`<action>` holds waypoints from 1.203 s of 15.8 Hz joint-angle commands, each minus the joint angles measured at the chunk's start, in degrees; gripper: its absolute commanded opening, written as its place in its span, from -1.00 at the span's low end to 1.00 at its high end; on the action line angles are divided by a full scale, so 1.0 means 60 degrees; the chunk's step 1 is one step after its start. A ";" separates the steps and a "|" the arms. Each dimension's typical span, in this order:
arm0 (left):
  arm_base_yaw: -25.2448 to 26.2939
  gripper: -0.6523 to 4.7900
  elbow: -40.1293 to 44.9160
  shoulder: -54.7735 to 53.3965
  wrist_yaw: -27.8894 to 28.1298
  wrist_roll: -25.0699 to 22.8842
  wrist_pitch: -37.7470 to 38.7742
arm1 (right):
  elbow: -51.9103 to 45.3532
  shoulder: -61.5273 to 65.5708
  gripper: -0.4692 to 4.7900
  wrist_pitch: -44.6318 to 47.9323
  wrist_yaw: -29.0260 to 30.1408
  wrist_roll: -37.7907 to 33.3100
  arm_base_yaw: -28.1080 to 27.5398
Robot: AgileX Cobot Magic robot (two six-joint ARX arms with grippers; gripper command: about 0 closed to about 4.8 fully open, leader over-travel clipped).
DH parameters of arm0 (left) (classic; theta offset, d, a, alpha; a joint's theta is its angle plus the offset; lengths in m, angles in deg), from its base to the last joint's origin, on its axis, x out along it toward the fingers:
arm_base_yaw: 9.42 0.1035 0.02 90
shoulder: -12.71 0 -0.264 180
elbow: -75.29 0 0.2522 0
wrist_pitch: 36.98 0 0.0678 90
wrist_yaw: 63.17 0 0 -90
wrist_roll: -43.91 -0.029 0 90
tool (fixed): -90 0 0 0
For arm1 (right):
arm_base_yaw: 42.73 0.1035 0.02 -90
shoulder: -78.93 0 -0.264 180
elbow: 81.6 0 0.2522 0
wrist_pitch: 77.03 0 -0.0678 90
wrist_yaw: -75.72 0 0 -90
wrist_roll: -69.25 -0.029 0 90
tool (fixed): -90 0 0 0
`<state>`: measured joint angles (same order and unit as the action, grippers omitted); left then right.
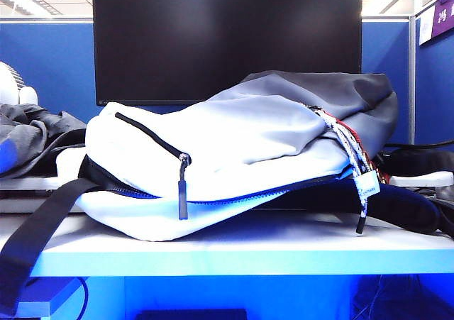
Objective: Take the gray clothes out of the backpack.
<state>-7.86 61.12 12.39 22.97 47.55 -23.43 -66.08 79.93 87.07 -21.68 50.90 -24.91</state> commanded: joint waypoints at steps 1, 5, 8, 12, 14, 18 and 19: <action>-0.0004 -0.78 -0.0004 0.0022 0.0000 -0.0033 -0.0109 | 0.0047 0.0007 -0.84 0.0102 -0.0004 0.0025 0.0004; -0.0004 -0.78 -0.0004 0.0022 0.0000 -0.0036 -0.0109 | 0.0047 0.0007 -0.84 0.0102 -0.0004 0.0025 0.0007; -0.0004 -0.78 -0.0004 0.0022 0.0000 -0.0036 -0.0109 | 0.0047 0.0007 -0.84 0.0011 -0.0149 0.1282 0.0004; -0.0004 -0.78 -0.0004 0.0022 0.0000 -0.0036 -0.0095 | -0.0229 -0.0149 -0.84 -0.0557 -0.0007 0.2211 -0.1807; 0.0000 -0.78 -0.0004 0.0022 0.0004 -0.0036 -0.0080 | -0.0229 -0.0149 -0.84 -0.0601 -0.0011 0.2259 -0.2958; 0.0000 -0.78 -0.0004 0.0022 0.0000 -0.0036 -0.0051 | -0.0229 -0.0149 -0.84 -0.0153 0.0047 0.2885 -0.3169; 0.0000 -0.78 -0.0004 0.0022 0.0000 -0.0036 -0.0051 | -0.0229 -0.0149 -0.84 -0.0109 0.0262 0.2889 -0.2936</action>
<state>-7.86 61.12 12.39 22.97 47.55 -23.36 -67.33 79.12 85.24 -20.98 67.91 -43.22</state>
